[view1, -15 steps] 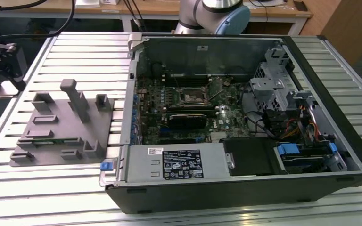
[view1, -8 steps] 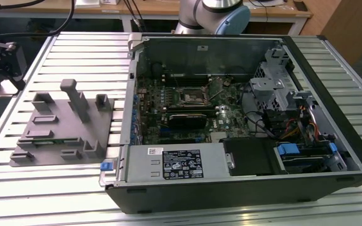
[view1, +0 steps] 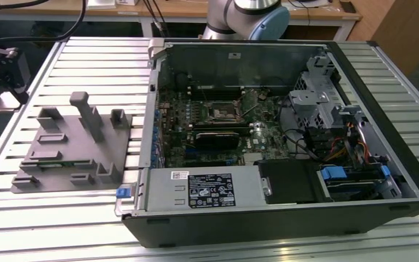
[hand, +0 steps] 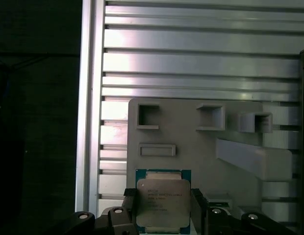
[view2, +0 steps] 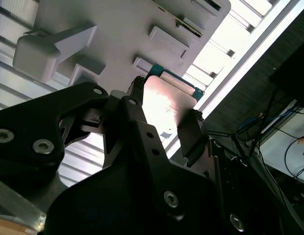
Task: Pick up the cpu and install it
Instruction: 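Pick up the cpu and move it towards the insertion slot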
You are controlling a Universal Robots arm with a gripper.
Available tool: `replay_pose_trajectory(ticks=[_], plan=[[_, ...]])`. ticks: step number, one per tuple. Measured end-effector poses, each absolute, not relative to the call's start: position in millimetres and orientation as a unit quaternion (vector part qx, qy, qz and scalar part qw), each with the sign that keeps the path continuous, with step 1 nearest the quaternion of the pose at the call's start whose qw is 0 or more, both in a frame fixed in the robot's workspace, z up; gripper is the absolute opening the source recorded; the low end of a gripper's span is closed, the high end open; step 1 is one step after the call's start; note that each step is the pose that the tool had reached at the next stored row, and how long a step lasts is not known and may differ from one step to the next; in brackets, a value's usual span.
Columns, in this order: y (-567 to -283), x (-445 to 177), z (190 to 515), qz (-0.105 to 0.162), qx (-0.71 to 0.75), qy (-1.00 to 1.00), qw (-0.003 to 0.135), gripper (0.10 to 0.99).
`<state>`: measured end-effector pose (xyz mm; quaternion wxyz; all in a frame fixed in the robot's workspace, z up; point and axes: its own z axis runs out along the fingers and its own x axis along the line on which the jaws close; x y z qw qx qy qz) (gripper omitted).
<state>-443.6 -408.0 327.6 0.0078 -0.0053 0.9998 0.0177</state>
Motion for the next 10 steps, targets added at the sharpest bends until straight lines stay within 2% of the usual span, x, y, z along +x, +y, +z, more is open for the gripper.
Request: replay_pose_trajectory(ticks=[10], plan=[[-408.0, -443.6, 329.1, 0.018, -0.005, 1.000, 0.008, 0.525]])
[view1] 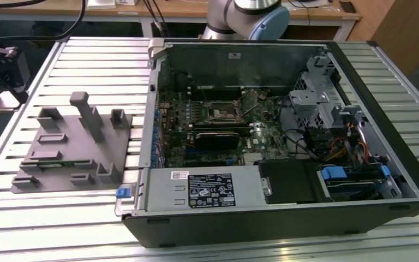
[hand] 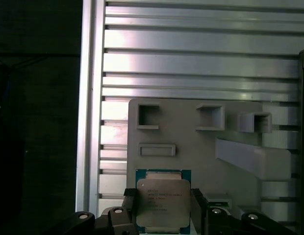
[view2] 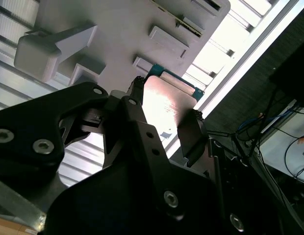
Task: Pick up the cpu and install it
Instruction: 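Pick up the cpu and move it towards the insertion slot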
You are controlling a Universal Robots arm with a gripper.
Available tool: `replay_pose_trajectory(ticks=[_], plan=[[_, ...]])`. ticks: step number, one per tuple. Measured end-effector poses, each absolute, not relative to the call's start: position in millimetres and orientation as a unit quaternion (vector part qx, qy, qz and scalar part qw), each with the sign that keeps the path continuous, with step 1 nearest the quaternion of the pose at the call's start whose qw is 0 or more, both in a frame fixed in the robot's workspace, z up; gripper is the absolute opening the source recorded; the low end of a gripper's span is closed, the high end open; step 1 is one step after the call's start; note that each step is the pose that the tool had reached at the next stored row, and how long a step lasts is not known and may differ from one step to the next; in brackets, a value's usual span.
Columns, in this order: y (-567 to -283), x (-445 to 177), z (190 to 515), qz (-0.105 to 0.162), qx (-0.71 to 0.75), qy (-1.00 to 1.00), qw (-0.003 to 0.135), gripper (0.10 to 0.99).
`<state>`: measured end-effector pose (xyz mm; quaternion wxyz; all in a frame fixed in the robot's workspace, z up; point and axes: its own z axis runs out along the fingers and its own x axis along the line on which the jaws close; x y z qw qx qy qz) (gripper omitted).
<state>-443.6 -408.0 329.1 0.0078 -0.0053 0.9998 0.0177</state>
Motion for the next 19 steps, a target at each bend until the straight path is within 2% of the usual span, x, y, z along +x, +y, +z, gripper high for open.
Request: replay_pose_trajectory(ticks=[19], plan=[[-406.5, -443.6, 347.9, 0.018, -0.005, 1.000, 0.008, 0.525]])
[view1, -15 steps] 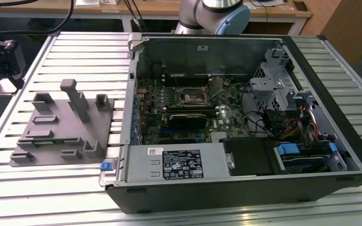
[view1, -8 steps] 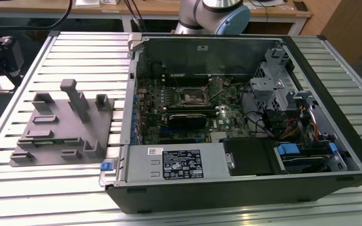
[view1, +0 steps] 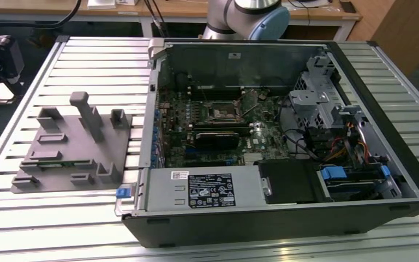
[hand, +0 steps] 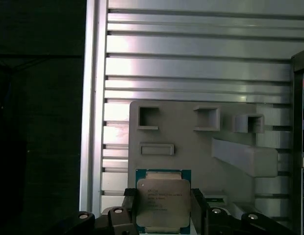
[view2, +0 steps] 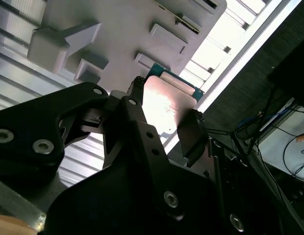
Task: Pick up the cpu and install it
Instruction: 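Pick up the cpu and move it towards the insertion slot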
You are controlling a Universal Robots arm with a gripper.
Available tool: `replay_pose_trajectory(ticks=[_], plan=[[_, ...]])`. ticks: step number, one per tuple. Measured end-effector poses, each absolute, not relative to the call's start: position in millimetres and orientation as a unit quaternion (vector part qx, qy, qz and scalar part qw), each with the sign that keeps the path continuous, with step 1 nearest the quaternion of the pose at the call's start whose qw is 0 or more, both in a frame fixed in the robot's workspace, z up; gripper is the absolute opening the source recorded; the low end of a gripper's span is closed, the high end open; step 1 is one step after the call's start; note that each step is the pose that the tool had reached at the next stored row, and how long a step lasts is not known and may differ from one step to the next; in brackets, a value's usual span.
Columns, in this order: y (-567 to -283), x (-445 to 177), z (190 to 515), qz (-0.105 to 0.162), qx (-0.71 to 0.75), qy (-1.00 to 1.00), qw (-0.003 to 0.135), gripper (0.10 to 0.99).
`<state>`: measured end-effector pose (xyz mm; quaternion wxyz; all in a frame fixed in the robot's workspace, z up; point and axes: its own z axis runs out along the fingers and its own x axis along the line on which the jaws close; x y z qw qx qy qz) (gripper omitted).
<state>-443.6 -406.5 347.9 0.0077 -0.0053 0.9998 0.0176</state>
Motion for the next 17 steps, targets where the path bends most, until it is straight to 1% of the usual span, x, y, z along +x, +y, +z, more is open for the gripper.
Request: replay_pose_trajectory(ticks=[12, 17], plan=[[-405.2, -443.6, 357.2, 0.018, -0.005, 1.000, 0.008, 0.525], [-404.8, -443.6, 366.1, 0.018, -0.005, 1.000, 0.008, 0.525]])
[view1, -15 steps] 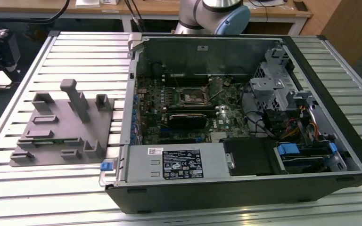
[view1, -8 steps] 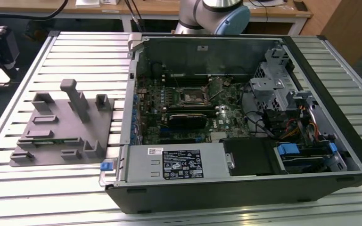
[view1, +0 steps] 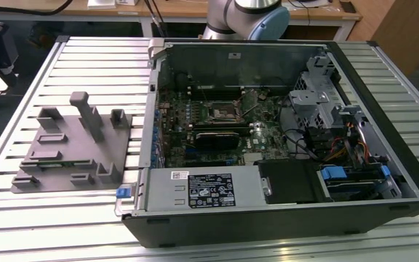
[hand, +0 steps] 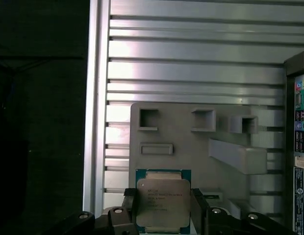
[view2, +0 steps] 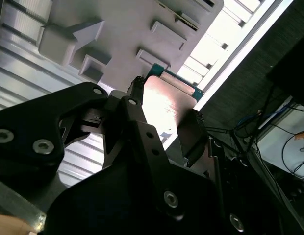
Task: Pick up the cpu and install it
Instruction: 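Pick up the cpu and move it towards the insertion slot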
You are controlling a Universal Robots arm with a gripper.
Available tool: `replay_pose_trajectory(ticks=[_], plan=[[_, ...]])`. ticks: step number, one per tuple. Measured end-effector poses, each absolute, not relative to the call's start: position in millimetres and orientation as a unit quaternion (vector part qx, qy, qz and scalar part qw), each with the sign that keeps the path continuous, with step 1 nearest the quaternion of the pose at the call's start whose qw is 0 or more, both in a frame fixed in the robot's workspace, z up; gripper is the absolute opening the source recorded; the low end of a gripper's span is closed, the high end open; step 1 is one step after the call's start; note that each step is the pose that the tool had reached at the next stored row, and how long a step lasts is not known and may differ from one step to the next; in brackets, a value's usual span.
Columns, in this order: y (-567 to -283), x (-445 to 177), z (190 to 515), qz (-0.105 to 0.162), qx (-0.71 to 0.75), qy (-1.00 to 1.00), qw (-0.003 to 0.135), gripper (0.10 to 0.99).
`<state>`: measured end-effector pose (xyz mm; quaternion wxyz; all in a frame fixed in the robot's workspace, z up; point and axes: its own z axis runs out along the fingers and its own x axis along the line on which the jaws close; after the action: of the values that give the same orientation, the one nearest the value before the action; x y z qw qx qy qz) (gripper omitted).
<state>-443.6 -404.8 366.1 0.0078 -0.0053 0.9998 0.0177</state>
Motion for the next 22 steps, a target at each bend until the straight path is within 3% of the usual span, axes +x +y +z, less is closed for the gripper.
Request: replay_pose_trajectory(ticks=[22], plan=[[-404.3, -412.3, 383.8, 0.018, -0.005, 1.000, 0.007, 0.525]])
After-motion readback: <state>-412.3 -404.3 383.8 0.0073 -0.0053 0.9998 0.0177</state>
